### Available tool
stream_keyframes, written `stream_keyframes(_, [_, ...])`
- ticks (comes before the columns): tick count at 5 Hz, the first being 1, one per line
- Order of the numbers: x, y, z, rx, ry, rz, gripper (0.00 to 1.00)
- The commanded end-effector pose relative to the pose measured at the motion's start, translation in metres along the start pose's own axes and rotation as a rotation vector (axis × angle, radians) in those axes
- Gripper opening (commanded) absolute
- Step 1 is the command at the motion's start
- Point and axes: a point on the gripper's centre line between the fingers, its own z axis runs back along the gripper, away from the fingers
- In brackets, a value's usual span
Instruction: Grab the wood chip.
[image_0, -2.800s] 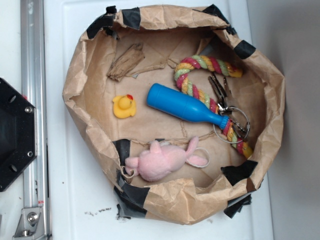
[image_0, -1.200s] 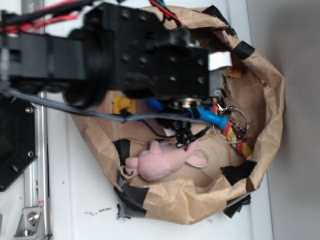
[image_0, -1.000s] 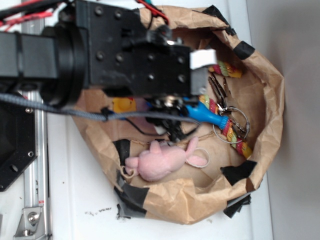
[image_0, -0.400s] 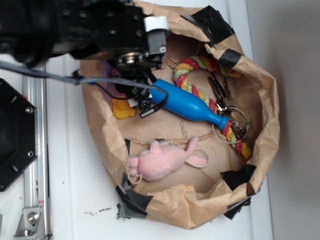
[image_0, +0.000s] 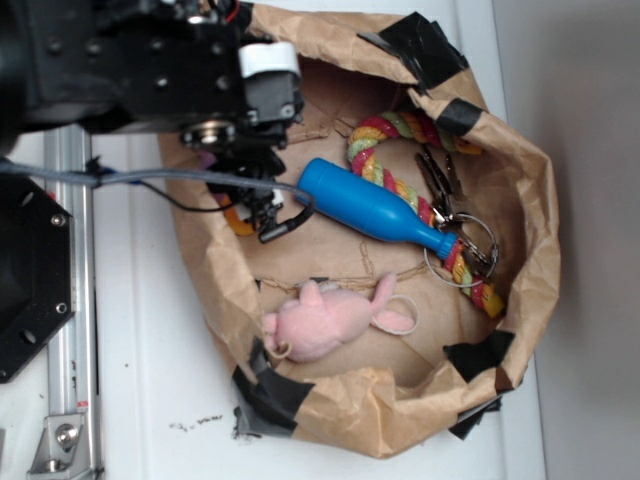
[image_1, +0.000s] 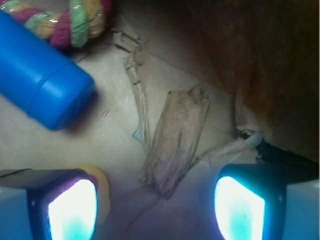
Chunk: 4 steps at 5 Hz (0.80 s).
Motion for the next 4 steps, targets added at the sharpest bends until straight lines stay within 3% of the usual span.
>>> stream_keyframes(1, [0.013,0.021,-0.024,-0.041,-0.013,0.059,1.0])
stream_keyframes(4, [0.013,0.01,-0.048,0.035,0.011,0.035,1.0])
